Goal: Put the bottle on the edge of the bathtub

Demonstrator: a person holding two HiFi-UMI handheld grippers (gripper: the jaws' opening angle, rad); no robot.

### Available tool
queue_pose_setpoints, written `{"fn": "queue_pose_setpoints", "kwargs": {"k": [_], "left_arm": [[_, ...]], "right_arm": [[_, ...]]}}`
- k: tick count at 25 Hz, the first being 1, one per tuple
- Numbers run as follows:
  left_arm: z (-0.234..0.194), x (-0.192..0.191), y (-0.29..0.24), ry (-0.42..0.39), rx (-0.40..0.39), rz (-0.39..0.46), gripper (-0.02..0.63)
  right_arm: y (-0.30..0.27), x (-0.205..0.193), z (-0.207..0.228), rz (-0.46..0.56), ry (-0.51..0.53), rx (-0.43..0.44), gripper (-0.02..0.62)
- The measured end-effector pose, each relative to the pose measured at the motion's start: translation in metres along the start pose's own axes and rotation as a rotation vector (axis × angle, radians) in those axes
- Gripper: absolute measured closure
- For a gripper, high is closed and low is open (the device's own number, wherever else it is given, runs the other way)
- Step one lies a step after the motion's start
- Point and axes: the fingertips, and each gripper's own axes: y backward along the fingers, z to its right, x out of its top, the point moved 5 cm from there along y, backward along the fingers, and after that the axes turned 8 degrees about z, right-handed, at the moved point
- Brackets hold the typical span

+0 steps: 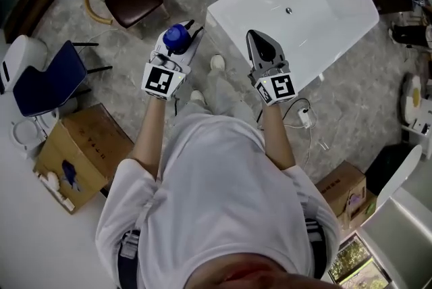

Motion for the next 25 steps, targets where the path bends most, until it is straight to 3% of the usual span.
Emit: {"fn": "queue_pose_setpoints", "kwargs": {"k": [3,6,9,13,17,20,25], "left_arm": [[-0.020,-0.019,-0.044,-0.009,-0.003,0.015,0.508],[-0.036,-0.039,-0.096,0.014,-0.016,0.088,0.508],[-0.051,-0.076,-0.146,0.040,-0.043,0.121,0.508],[-0.063,-0.154,-0.205,0.043,-0.104,0.120,0.508],[-0.071,-0.243,-0.253,0.049,-0.154,0.128,0.509],[-0.075,-0.305,-0.276,0.089,-0.173,0.139,0.509],[-0.079,-0.401,-0.301,0.075,-0.207,0.100,0.509]], "right_arm": [[-0.018,-0.010,0.032,0.028,0.042,-0.023,0.594],[-0.038,-0.028,0.069,0.044,0.054,-0.035,0.594],[-0.060,-0.055,0.103,0.042,0.070,-0.040,0.594],[-0.084,-0.103,0.140,0.045,0.054,-0.062,0.594],[-0.100,-0.175,0.180,0.054,0.069,-0.081,0.594],[-0.110,-0.232,0.208,0.069,0.077,-0.112,0.594],[-0.111,-0.309,0.244,0.069,0.072,-0.173,0.594]]}}
